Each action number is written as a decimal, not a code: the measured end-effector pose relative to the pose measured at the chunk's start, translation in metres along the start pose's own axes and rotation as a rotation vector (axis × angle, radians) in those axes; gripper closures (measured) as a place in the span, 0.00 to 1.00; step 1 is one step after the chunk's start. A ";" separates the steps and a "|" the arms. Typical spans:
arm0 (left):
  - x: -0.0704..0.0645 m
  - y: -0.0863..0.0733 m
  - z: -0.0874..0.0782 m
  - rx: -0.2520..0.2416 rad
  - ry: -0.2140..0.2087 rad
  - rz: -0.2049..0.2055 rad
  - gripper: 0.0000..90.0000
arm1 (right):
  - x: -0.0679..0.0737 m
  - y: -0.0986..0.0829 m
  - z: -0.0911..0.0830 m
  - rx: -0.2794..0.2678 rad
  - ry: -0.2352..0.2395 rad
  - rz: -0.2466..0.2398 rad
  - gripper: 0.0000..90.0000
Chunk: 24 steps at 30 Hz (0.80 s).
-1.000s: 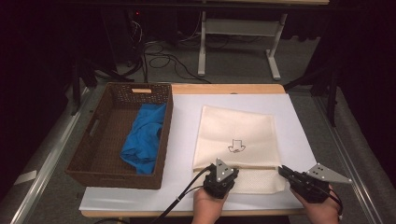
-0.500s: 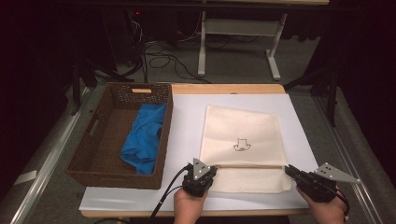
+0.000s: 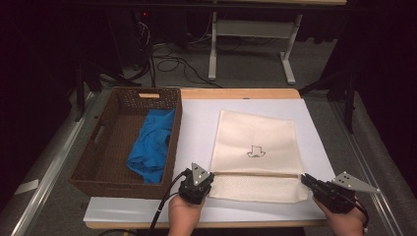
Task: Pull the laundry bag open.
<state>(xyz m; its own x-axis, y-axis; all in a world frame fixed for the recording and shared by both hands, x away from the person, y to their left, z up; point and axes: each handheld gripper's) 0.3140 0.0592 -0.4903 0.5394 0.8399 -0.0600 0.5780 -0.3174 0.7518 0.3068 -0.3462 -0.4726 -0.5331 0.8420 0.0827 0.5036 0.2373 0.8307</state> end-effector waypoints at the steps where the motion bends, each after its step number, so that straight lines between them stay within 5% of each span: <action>1: 0.001 0.001 0.000 0.006 -0.002 0.000 0.96 | 0.001 0.001 0.000 0.002 -0.007 0.003 0.95; 6: 0.003 -0.009 0.005 0.008 0.005 -0.019 0.97 | 0.002 0.002 0.000 0.001 -0.030 0.000 0.96; 7: 0.008 -0.013 0.006 0.006 -0.024 -0.048 0.96 | 0.000 0.002 -0.002 -0.003 -0.039 0.001 0.96; 8: 0.008 -0.014 0.006 0.005 -0.011 -0.047 0.96 | -0.005 0.001 -0.003 -0.005 -0.021 0.031 0.96; 15: 0.011 -0.013 0.003 -0.023 0.005 -0.058 0.96 | -0.002 0.001 -0.002 0.005 -0.031 0.022 0.96; 24: 0.012 -0.016 0.016 -0.030 -0.056 -0.071 0.97 | -0.005 -0.004 0.004 0.041 -0.041 0.002 0.94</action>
<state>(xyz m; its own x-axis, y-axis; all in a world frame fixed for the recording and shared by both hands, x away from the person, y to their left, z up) 0.3206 0.0673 -0.5135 0.5316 0.8336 -0.1499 0.5977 -0.2438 0.7637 0.3099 -0.3498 -0.4785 -0.5044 0.8613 0.0614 0.5326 0.2544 0.8072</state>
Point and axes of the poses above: each handheld gripper's, and its own axes: z roughly forward along the jaws, y roughly out of its top, x roughly to its left, and after that the axes turned 5 degrees about x, right-handed
